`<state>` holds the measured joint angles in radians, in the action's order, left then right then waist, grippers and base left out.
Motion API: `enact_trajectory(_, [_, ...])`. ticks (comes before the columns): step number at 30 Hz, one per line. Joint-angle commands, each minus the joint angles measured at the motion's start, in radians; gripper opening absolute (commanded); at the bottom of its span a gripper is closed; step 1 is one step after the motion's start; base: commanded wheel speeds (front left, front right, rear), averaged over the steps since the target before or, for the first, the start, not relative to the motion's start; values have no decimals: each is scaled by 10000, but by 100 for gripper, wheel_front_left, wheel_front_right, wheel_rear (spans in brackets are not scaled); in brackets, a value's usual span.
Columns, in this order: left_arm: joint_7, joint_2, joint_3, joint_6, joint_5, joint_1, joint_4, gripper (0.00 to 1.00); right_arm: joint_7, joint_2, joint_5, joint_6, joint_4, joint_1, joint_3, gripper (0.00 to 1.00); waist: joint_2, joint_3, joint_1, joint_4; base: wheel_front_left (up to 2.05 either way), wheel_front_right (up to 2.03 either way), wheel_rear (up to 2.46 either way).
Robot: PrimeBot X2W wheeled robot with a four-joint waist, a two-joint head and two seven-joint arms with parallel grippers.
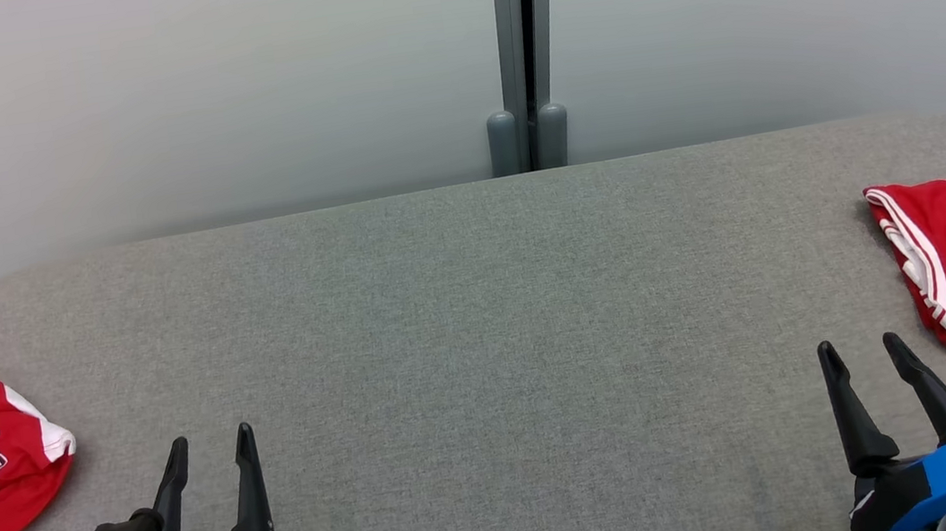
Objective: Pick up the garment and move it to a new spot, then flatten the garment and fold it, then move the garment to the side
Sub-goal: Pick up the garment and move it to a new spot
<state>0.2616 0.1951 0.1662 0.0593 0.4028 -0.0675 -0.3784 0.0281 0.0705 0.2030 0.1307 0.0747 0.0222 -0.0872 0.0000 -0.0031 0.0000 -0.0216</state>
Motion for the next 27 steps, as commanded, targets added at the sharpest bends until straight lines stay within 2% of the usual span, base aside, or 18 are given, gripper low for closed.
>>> enact_trajectory(1, [44,-8,-70,46,-87,-189,-12,100,34,-38,-22,1,47,96,38,100,0,26,0,31,0,0,0])
enact_trajectory(7, [44,-43,-105,109,-181,-260,4,100,128,78,42,1,222,-62,171,100,0,72,0,228,0,0,0])
enact_trajectory(14, [45,-108,-97,171,-282,-363,69,100,370,179,111,1,436,-49,222,100,0,107,0,845,0,0,0])
enact_trajectory(27, [45,-140,-200,196,-365,-125,163,100,641,353,131,1,853,-238,657,100,0,-37,0,2777,0,0,0])
